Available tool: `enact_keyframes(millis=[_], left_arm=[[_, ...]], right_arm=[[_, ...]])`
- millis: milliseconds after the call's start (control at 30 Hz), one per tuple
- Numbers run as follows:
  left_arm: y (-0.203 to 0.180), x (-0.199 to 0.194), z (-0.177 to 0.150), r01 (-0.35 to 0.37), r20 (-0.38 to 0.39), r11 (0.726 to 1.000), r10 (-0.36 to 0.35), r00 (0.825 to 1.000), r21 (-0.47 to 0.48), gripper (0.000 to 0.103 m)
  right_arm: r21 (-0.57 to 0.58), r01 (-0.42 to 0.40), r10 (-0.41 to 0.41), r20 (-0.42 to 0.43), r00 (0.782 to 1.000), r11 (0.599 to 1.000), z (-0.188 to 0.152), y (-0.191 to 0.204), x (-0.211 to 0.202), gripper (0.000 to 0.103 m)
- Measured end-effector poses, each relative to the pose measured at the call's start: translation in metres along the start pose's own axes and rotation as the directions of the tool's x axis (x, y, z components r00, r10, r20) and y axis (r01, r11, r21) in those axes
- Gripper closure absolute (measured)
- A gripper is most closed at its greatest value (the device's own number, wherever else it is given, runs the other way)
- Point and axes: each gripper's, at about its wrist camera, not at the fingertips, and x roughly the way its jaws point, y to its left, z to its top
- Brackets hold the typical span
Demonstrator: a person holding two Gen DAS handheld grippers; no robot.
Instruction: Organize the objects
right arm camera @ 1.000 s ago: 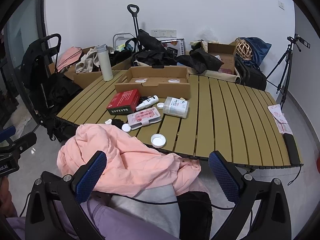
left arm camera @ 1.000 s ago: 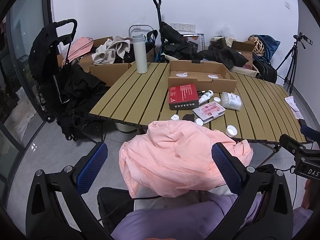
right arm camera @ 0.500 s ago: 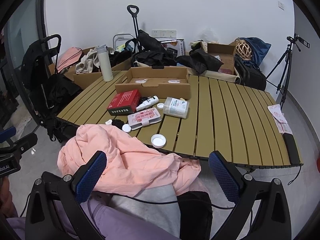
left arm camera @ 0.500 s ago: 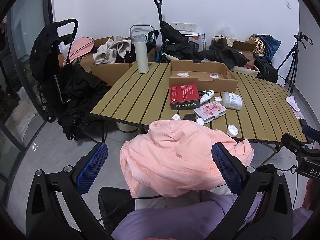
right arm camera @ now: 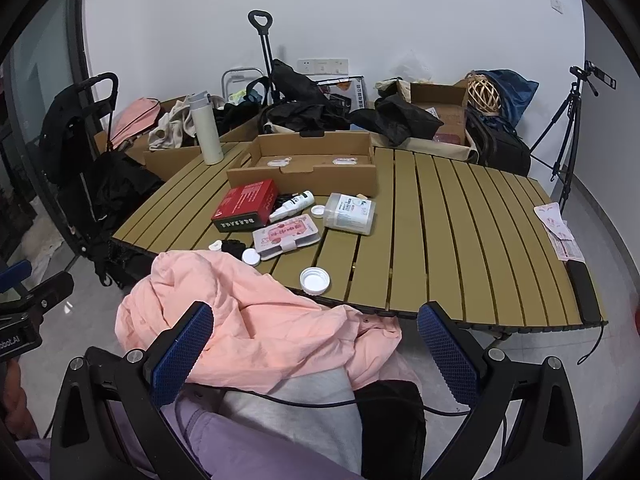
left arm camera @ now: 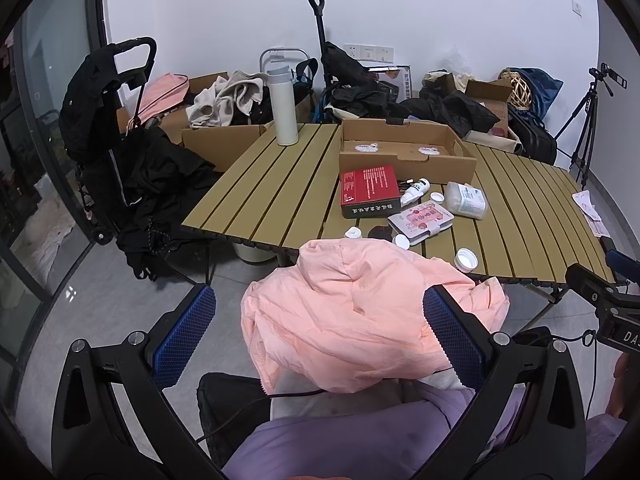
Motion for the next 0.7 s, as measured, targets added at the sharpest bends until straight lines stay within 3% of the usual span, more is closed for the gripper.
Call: enact_keyframes(millis=[700], left_arm=[[0.0019,0.0032,-0.0017,-0.004,-0.018,1.0,0.004,1.0,0.0,0.0]], right_arm=[[0.01,-0.001,0.002,-0.012,1.0,1.0,-0.0006,-0.0025,0.0021,0.0]])
